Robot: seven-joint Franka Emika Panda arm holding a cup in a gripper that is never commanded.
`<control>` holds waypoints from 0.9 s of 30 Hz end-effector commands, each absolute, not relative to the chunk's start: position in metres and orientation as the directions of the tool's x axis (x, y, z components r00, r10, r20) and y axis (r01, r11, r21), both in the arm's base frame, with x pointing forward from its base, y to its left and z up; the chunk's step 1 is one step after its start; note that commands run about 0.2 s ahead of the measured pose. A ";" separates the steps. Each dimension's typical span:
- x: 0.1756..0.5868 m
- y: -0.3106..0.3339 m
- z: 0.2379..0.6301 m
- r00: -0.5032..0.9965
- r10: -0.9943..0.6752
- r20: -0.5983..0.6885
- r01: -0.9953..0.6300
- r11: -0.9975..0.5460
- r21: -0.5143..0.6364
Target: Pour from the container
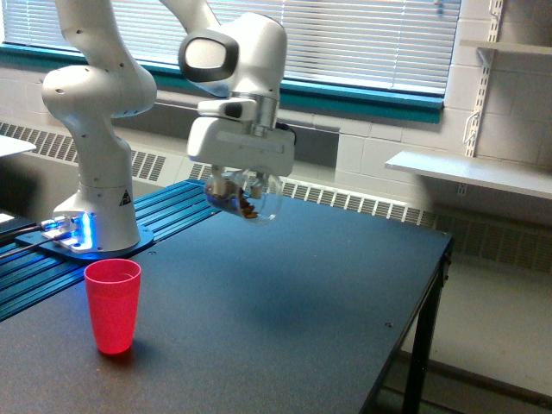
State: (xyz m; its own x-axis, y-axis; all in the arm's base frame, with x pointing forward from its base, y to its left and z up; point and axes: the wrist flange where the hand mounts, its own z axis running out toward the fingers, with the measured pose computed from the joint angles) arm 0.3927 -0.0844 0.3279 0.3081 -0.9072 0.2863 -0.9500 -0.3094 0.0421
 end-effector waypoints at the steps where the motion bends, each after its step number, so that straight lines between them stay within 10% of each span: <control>1: 0.380 -0.108 0.331 0.179 -0.939 0.293 -0.983 -0.183 0.014; 27: 0.326 -0.164 0.315 -0.001 -0.965 0.264 -1.000 0.005 0.015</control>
State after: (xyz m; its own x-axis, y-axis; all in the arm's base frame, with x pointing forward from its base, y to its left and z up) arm 0.3356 -0.1546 0.3155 0.0505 -0.9638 0.2616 -0.9986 -0.0456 0.0249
